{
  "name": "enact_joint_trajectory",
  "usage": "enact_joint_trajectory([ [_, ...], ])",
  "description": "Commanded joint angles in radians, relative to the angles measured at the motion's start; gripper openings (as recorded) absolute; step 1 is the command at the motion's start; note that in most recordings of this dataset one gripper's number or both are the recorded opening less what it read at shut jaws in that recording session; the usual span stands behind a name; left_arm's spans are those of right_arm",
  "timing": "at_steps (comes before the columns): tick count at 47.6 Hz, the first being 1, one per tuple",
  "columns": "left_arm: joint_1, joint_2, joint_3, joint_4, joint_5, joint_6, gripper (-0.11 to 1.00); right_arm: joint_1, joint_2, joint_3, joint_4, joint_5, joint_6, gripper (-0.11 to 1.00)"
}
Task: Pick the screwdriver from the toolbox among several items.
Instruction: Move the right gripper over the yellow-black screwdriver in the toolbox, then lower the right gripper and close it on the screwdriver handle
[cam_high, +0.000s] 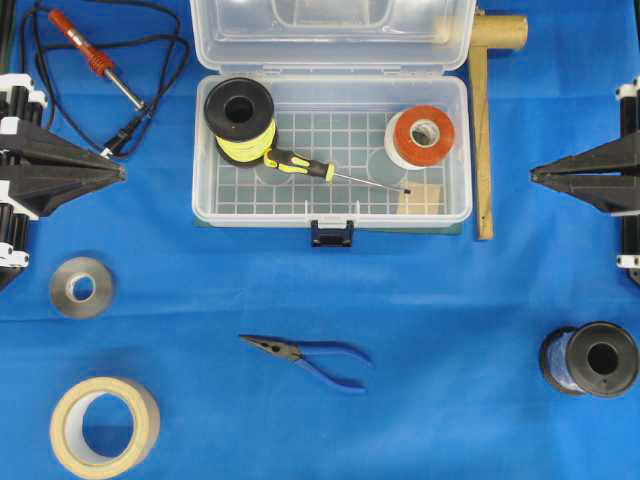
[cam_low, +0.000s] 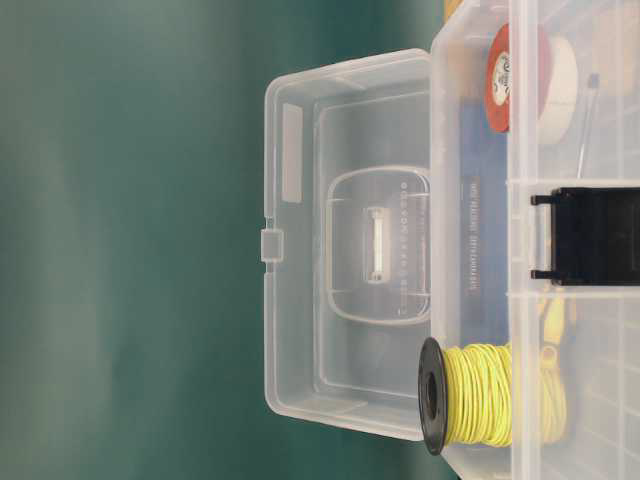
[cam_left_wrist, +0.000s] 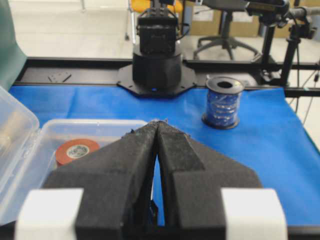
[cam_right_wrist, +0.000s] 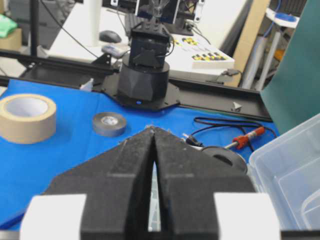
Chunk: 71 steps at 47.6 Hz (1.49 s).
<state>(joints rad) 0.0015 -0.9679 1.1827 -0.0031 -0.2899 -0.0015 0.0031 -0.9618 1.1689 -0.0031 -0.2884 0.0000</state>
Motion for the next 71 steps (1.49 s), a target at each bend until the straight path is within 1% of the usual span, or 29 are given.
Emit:
enact_joint_trajectory([
  [1,-0.005,0.008,-0.015,-0.023,-0.009,0.005,0.0,-0.002,0.008,-0.021,0.005,-0.002,0.005,0.0],
  [7,-0.005,0.009,-0.015,-0.026,-0.002,0.003,0.0,-0.003,0.072,-0.106,0.012,0.121,0.026,0.0],
  [10,-0.005,0.014,-0.015,-0.026,-0.002,0.003,0.0,-0.014,0.124,-0.17,0.012,0.198,0.046,0.0],
  [24,-0.005,0.017,-0.015,-0.026,-0.002,-0.002,0.0,-0.078,0.396,-0.451,0.012,0.445,0.143,0.0],
  [29,-0.005,0.017,-0.014,-0.026,-0.002,-0.002,0.0,-0.109,0.497,-0.541,0.014,0.518,0.195,0.0],
  [37,-0.005,0.017,-0.014,-0.026,-0.005,-0.002,0.0,-0.17,0.675,-0.69,0.012,0.641,0.333,0.02],
  [39,-0.005,0.017,-0.014,-0.026,-0.005,-0.003,0.0,-0.179,0.718,-0.727,0.011,0.684,0.356,0.05],
  [41,-0.005,0.017,-0.014,-0.026,-0.005,-0.003,0.0,-0.189,0.761,-0.767,0.008,0.733,0.376,0.12],
  [47,-0.005,0.017,-0.011,-0.026,-0.005,-0.005,0.0,-0.198,0.888,-0.884,0.0,0.876,0.402,0.42],
  [51,-0.005,0.017,-0.008,-0.026,-0.006,-0.005,0.0,-0.199,0.96,-0.939,0.002,0.919,0.407,0.62],
  [54,-0.005,0.017,-0.006,-0.026,-0.009,-0.006,0.0,-0.199,1.012,-0.968,0.006,0.939,0.411,0.72],
  [57,-0.005,0.017,-0.005,-0.026,-0.011,-0.008,0.0,-0.201,1.072,-0.992,0.006,0.951,0.43,0.77],
  [63,-0.005,0.017,-0.003,-0.028,-0.012,-0.011,0.0,-0.202,1.166,-1.017,0.008,0.959,0.462,0.75],
  [71,-0.003,0.017,0.003,-0.028,-0.014,-0.011,0.0,-0.204,1.258,-1.031,0.008,0.956,0.472,0.75],
])
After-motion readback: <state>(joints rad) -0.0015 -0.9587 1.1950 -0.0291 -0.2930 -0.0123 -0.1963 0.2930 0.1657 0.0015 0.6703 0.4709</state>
